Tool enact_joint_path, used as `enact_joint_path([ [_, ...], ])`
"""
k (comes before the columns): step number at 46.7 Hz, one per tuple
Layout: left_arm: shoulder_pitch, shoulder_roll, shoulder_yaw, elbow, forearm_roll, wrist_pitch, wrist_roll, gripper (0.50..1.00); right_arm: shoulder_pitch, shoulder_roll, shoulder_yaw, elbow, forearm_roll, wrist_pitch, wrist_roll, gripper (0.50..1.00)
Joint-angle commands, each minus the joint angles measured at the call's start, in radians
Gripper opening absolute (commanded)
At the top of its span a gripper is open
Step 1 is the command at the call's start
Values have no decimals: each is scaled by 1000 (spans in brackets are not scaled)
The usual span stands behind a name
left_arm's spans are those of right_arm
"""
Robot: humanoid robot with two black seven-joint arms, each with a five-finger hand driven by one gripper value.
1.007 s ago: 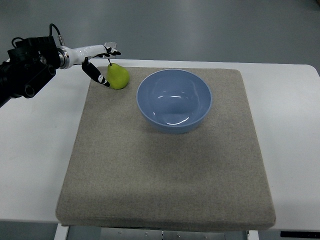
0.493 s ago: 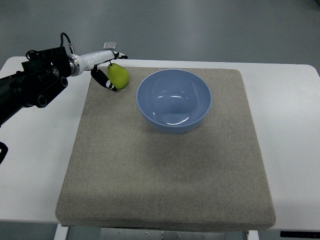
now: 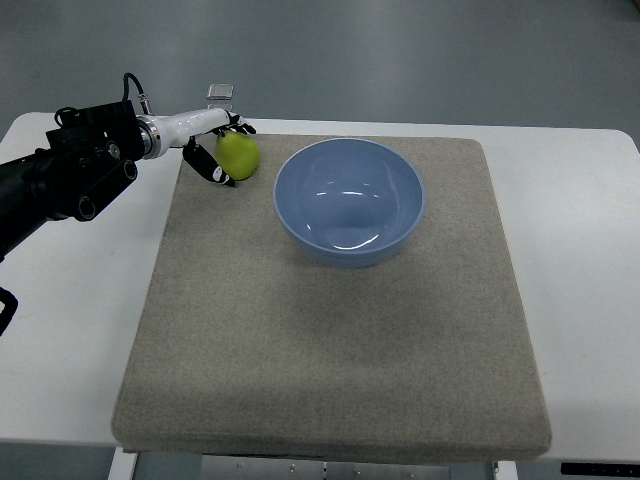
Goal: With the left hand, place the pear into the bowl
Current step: 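Close the left hand around the pear and lift it up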
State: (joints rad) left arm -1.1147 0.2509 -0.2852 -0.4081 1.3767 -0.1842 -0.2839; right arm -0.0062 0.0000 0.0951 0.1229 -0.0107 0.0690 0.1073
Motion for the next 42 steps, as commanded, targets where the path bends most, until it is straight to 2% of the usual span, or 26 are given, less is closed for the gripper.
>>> enact_joint_path([
  [1, -1, -1, 0, 0, -2, 0, 0, 771, 0, 0, 0, 0, 0, 0, 0, 926],
  [9, -1, -1, -2, 0, -2, 0, 0, 602, 0, 0, 0, 0, 0, 0, 0, 926],
  [12, -1, 1, -2, -1, -2, 0, 0, 512, 0, 0, 0, 0, 0, 0, 0, 926],
  [13, -2, 4, -2, -1, -2, 0, 0, 500, 0, 0, 0, 0, 0, 0, 0, 926],
  [28, -66, 14, 3, 25, -45, -23, 2, 500, 0, 0, 0, 0, 0, 0, 0, 926],
  [34, -112, 14, 8, 74, -100, -64, 0, 500, 0, 0, 0, 0, 0, 0, 0, 926],
  [38, -126, 28, 8, 65, -134, -92, 0, 500, 0, 0, 0, 0, 0, 0, 0, 926],
  [42, -140, 89, 8, 19, -151, -112, 0, 500, 0, 0, 0, 0, 0, 0, 0, 926],
])
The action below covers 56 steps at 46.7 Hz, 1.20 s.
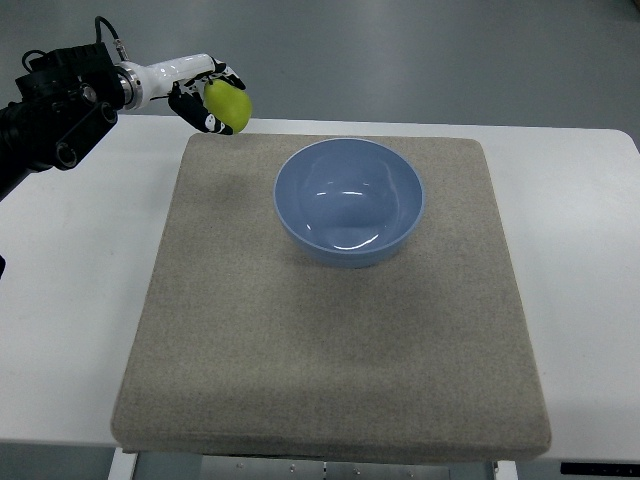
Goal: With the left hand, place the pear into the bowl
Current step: 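Close the left hand around the pear and lift it up, then carry the pear with the left hand over the blue bowl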
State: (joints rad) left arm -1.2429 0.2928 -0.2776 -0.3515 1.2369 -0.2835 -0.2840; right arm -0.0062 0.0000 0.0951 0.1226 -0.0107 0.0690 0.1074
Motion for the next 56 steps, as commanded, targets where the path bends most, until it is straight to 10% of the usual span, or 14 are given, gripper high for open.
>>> enact_joint_path([
  [1, -15, 66, 0, -58, -11, -14, 0, 500, 0, 0, 0, 0, 0, 0, 0, 926],
  [31, -23, 230, -12, -615, 9, -184, 0, 500, 0, 0, 0, 0, 0, 0, 0, 926],
  [56, -36, 169, -2, -696, 79, -180, -34, 500, 0, 0, 0, 0, 0, 0, 0, 926],
])
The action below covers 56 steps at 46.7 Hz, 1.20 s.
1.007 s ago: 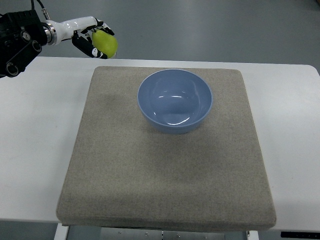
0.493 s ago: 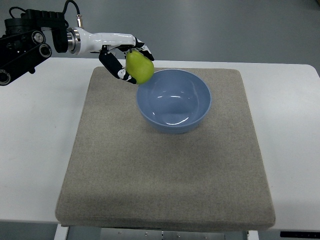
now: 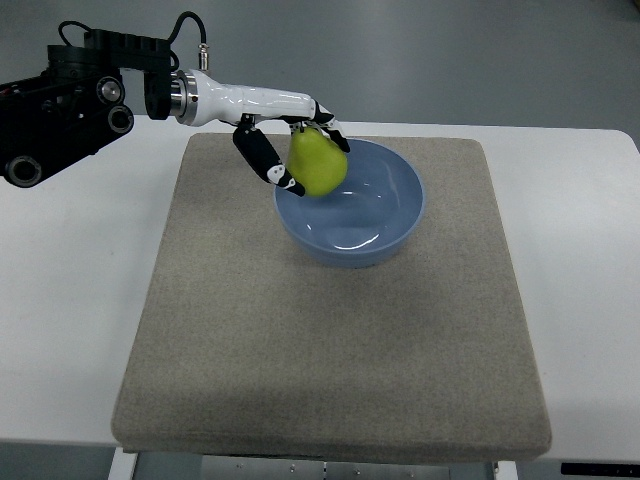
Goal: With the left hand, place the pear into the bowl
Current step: 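Carry the pear with the left hand over the blue bowl, then open the left hand to release the pear into the bowl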
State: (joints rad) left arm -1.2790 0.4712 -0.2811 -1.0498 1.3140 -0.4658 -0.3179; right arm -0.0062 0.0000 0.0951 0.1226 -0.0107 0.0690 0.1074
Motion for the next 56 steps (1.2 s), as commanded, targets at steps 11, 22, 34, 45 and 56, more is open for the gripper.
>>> enact_joint_path([
  [11, 10, -49, 5, 28, 7, 6, 11, 500, 0, 0, 0, 0, 0, 0, 0, 926],
  [22, 18, -74, 5, 65, 7, 6, 14, 500, 0, 0, 0, 0, 0, 0, 0, 926],
  [34, 23, -79, 16, 70, 5, 6, 16, 917, 0, 0, 0, 0, 0, 0, 0, 926],
  [45, 26, -79, 33, 71, -18, 10, 16, 994, 0, 0, 0, 0, 0, 0, 0, 926],
  [56, 21, -77, 19, 99, -68, 22, 14, 996, 0, 0, 0, 0, 0, 0, 0, 926],
])
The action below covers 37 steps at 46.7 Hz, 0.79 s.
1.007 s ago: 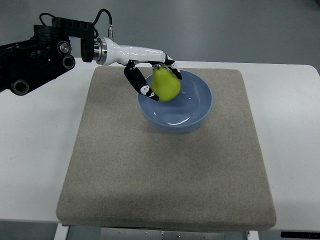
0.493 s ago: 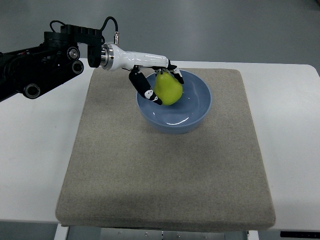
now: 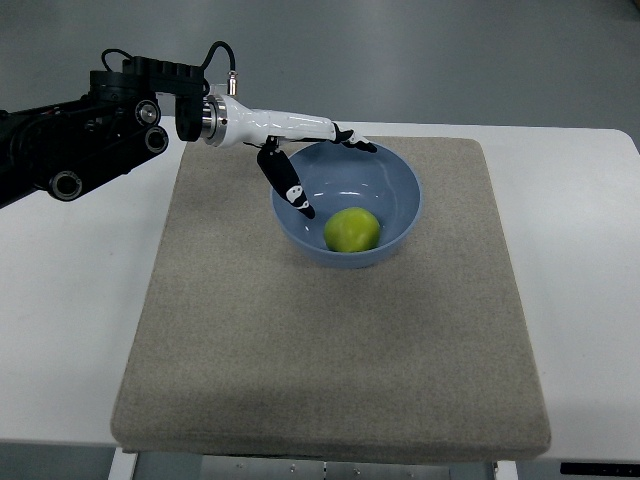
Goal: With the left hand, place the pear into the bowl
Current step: 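Open the left hand to release the pear into the bowl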
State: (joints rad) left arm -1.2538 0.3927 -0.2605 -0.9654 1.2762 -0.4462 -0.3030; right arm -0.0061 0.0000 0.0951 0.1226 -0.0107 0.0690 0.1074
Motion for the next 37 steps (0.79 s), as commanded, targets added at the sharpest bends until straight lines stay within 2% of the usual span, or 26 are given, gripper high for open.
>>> enact_joint_path([
  [1, -6, 3, -3, 19, -47, 3, -1, 996, 0, 0, 0, 0, 0, 0, 0, 926],
  [16, -3, 55, 6, 76, -468, -8, 1, 996, 0, 0, 0, 0, 0, 0, 0, 926],
  [31, -1, 112, 0, 102, -727, -12, 1, 996, 0, 0, 0, 0, 0, 0, 0, 926],
  [37, 1, 123, 1, 134, -850, -35, 2, 996, 0, 0, 0, 0, 0, 0, 0, 926],
])
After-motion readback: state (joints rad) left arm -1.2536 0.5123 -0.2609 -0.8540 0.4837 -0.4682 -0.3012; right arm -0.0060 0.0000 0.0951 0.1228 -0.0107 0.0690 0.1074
